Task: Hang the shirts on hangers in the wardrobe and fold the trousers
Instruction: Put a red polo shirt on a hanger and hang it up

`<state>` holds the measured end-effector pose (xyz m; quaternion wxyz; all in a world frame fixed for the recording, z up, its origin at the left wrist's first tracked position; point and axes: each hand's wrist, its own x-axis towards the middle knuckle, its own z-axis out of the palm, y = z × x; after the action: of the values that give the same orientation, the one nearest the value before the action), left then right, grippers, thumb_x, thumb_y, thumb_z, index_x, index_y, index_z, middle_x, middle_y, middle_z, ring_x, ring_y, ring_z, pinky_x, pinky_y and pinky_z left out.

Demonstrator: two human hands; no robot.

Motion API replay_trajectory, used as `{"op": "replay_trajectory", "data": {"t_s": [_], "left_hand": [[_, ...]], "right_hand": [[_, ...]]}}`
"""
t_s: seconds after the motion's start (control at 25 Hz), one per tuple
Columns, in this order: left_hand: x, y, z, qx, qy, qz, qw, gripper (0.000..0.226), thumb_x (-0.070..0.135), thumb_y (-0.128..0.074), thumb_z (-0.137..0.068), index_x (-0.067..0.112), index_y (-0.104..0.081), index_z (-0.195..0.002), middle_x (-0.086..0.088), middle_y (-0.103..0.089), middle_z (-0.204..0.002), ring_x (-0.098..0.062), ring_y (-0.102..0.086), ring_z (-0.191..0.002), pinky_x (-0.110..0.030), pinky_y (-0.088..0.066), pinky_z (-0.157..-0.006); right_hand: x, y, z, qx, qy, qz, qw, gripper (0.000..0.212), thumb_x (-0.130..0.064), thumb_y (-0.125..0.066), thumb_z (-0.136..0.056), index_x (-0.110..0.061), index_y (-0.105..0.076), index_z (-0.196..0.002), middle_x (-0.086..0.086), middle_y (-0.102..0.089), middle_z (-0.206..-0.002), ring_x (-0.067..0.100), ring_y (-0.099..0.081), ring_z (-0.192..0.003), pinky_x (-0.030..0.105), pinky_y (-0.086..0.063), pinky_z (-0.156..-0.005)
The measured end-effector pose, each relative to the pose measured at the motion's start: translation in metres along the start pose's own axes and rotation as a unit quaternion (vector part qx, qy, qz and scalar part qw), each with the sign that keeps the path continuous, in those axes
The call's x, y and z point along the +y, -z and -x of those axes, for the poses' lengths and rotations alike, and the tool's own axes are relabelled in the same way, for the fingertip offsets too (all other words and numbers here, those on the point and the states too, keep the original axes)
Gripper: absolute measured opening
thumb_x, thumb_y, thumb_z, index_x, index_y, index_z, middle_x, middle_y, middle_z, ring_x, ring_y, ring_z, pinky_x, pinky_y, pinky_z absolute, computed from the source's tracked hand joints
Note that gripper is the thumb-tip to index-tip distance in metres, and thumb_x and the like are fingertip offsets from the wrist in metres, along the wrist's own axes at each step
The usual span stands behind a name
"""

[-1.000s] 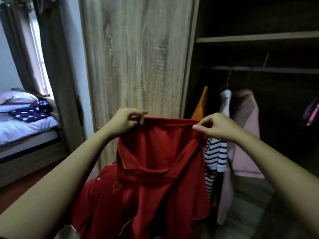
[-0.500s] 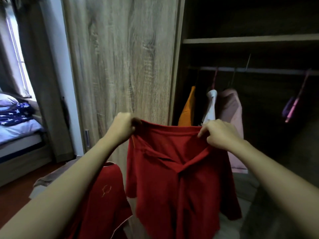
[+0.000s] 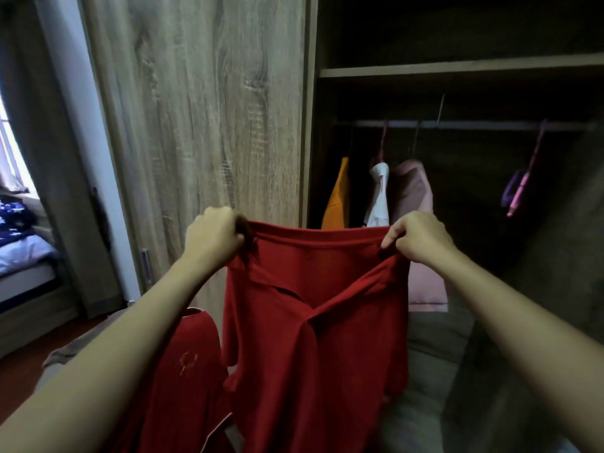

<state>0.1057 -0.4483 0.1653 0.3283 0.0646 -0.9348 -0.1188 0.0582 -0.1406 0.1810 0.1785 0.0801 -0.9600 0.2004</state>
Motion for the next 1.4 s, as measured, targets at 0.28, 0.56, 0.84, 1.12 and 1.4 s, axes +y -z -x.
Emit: {"op": "replay_trajectory", "data": {"t_s": [0.28,0.56,0.84,1.12,1.4], "left_hand": [[0.011,-0.014,0.009,0.029,0.059,0.012,0.998,0.023,0.015,-0.056,-0.079,0.016,-0.074,-0.094,-0.018,-0.069,-0.101,-0.039,-0.061,-0.097,-0.042,-0.049,-0.078],[0.076,-0.005,0.006,0.017,-0.158,0.079,0.984,0.027,0.01,-0.056,-0.083,0.007,-0.071,-0.105,-0.013,-0.072,-0.102,-0.028,-0.067,-0.097,-0.04,-0.052,-0.089],[0.099,0.016,-0.012,0.088,-0.165,0.086,0.978,0.023,0.011,-0.055,-0.082,0.008,-0.074,-0.095,-0.011,-0.074,-0.093,-0.024,-0.069,-0.088,-0.041,-0.056,-0.082],[0.071,0.036,-0.026,0.161,-0.03,0.167,0.972,0.02,0.005,-0.057,-0.072,0.009,-0.067,-0.089,-0.001,-0.068,-0.085,-0.014,-0.06,-0.076,-0.017,-0.044,-0.069],[0.029,0.019,-0.023,0.076,0.06,0.18,0.979,0.023,-0.001,-0.059,-0.065,0.02,-0.052,-0.059,-0.009,-0.064,-0.068,-0.007,-0.062,-0.064,-0.012,-0.043,-0.058]], "right_hand": [[0.034,-0.011,0.013,0.009,0.015,0.051,0.999,0.025,0.003,-0.058,-0.084,-0.014,-0.071,-0.097,0.008,-0.068,-0.11,0.023,-0.064,-0.099,0.035,-0.051,-0.089],[0.028,-0.028,0.028,-0.031,0.117,-0.052,0.991,0.027,-0.01,-0.059,-0.084,-0.019,-0.064,-0.109,-0.004,-0.059,-0.11,0.008,-0.056,-0.096,0.024,-0.045,-0.08],[-0.017,-0.133,0.049,-0.227,0.181,-0.221,0.931,0.053,-0.029,-0.065,-0.086,-0.018,-0.037,-0.13,-0.011,-0.049,-0.11,0.007,-0.052,-0.101,0.02,-0.043,-0.081],[0.03,-0.147,0.041,-0.091,0.232,-0.248,0.936,0.03,-0.001,-0.056,-0.08,-0.022,-0.045,-0.098,-0.003,-0.054,-0.096,0.012,-0.053,-0.087,0.029,-0.042,-0.078],[0.066,0.015,-0.01,0.044,0.203,-0.151,0.967,0.047,0.014,-0.052,-0.069,-0.026,-0.077,-0.077,-0.009,-0.064,-0.102,-0.007,-0.055,-0.083,-0.003,-0.036,-0.071]]}}
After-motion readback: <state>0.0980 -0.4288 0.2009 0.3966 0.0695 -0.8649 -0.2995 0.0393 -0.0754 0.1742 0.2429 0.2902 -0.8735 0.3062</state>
